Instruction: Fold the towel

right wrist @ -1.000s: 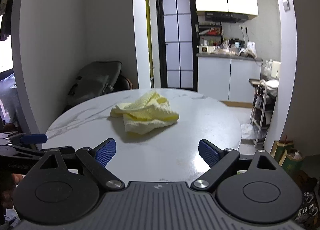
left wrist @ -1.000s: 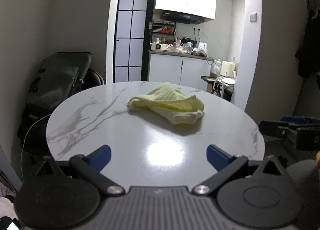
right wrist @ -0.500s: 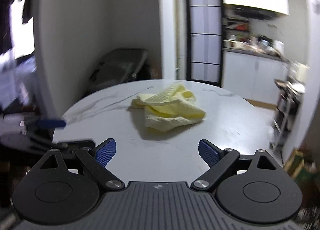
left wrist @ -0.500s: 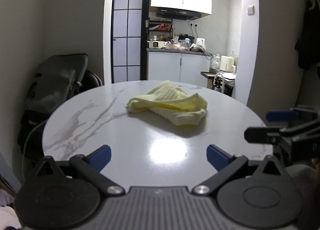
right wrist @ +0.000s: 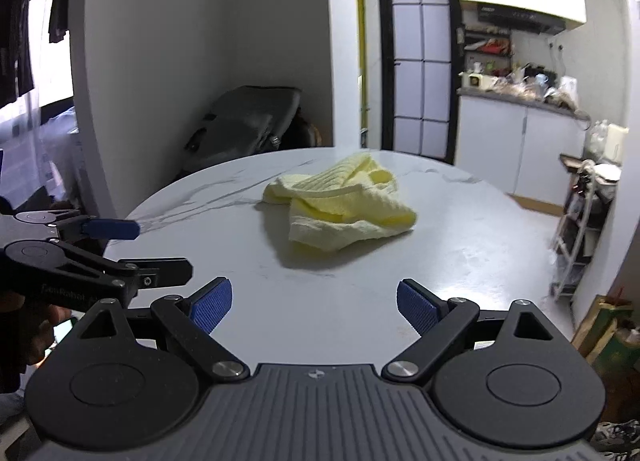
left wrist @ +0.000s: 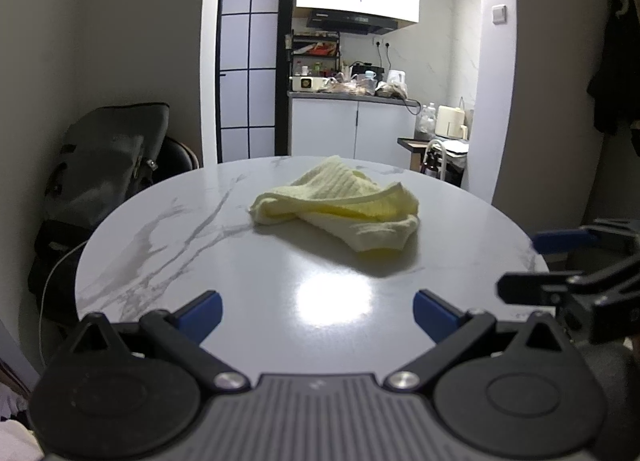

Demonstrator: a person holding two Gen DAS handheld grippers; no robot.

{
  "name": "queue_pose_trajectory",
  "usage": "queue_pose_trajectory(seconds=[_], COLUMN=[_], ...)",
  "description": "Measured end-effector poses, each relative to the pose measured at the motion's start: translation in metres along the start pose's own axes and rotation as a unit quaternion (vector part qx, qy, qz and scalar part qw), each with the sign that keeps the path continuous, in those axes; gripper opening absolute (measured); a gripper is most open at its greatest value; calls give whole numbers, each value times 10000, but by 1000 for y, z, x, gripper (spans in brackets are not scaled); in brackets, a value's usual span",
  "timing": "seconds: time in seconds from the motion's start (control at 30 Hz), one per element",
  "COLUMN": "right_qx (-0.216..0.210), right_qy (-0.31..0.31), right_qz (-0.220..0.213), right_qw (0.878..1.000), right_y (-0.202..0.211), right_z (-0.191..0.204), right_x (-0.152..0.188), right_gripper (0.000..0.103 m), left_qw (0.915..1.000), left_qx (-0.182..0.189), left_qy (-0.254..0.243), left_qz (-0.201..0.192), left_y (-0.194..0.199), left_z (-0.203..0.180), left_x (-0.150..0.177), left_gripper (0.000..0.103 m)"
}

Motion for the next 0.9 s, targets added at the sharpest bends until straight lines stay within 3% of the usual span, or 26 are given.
queue_pose_trajectory(seconds=[0.33,0.9], right_qx=[-150,-181], right_qy=[-984,-640], right_qz=[25,149], right_qw=[9950,9977], right_y=[-6,-19], right_z=[-27,-15], right_x=[3,7], right_gripper=[93,93], left_qw=[9999,9997], left_qx=[103,158], left_qy=[-50,-192], left_qz=[-19,20], left_y=[-9,-33], left_z=[0,-11], left_x=[3,2], left_gripper=[103,103])
Point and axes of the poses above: each gripper's, at about its wrist camera, not at the fingertips, and y roughly against the way its jaws point, z to its left, x to its underside, the point moved 9 cm from there along -y, roughly the way its jaws point, and after that the axes turned 6 degrees about -z, right-handed, at the moved point
